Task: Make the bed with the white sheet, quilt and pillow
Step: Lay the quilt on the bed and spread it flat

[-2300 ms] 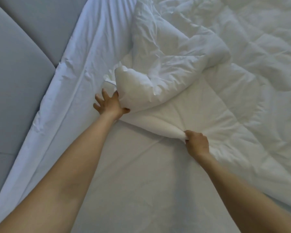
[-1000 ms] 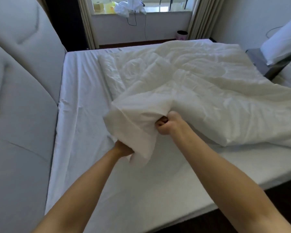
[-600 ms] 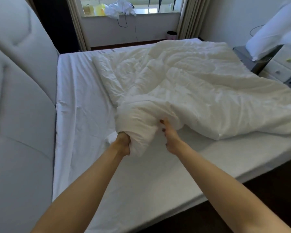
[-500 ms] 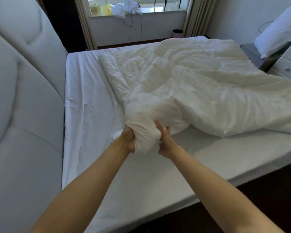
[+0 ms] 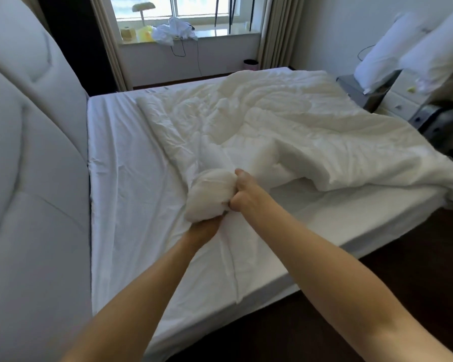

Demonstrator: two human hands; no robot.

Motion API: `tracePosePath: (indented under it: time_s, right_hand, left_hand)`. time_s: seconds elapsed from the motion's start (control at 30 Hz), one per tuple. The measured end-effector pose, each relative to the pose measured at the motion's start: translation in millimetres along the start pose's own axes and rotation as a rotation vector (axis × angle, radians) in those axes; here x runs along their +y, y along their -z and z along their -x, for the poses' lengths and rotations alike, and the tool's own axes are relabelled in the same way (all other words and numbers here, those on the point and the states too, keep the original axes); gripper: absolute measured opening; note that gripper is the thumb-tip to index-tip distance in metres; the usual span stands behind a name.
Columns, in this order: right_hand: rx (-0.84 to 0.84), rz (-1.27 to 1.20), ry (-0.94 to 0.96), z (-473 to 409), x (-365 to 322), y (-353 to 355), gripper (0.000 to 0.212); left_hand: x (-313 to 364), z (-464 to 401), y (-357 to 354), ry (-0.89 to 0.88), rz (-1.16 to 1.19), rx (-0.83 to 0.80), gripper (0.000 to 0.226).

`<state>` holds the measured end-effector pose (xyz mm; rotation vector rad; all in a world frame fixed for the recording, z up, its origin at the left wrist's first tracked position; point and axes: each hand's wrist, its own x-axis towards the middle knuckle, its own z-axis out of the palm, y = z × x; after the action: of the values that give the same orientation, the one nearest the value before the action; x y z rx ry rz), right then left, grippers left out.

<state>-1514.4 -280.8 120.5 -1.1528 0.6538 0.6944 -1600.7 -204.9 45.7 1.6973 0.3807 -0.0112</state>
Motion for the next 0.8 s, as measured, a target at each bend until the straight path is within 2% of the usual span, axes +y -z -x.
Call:
tracePosePath:
  time_s: [0.07,0.1,0.2,0.27,0.33,0.37,0.47,0.53,0.57,0.63,0.67,0.73,0.8]
  right_hand:
    - [-0.005,-0.002,0.087,6,-2,13,0.045]
    - [-0.012,0.006,0.114,7,0,22,0.043]
    - [0.086,0.049,0.198,0,26,43,0.058]
    - [0.172,0.106,0.197,-19,55,53,0.085]
    - [0.308,0.166,0.143,-70,89,70,0.131]
    - [0.37,0.16,0.083,-92,94,83,0.137]
    - [0.272,0.102,-0.132,-83,139,78,0.109]
    - [0.245,0.057,-0.089,-55,155,65,0.042]
    - [0.231,0.046,-0.057,-54,160,66,0.017]
    - [0.228,0.042,-0.012,-47,168,63,0.022]
    - [0.237,0.117,0.026,-41,178,63,0.022]
    - [0.283,0.289,0.081,-34,197,69,0.015]
    - [0.35,0.318,0.094,-31,215,86,0.029]
  left_hand:
    - [15,-6,9,0.016,0.216,0.128,0.058]
    - [19,-9,16,0.02,0.28,0.132,0.058]
    - [35,3,40,0.06,0.292,0.143,0.036]
    - [46,26,53,0.095,0.398,0.115,0.037]
    - [47,47,68,0.111,0.501,0.062,0.037]
    - [56,53,71,0.107,0.554,0.045,0.036]
    - [53,77,118,0.079,0.677,0.128,0.032]
    - [40,90,150,0.095,0.66,0.221,0.031]
    - [30,93,161,0.126,0.636,0.262,0.031]
    - [3,94,177,0.162,0.565,0.331,0.03]
    - [-11,97,181,0.174,0.544,0.34,0.034]
    - [-38,100,183,0.179,0.532,0.269,0.05]
    - [-61,108,176,0.21,0.421,0.155,0.061]
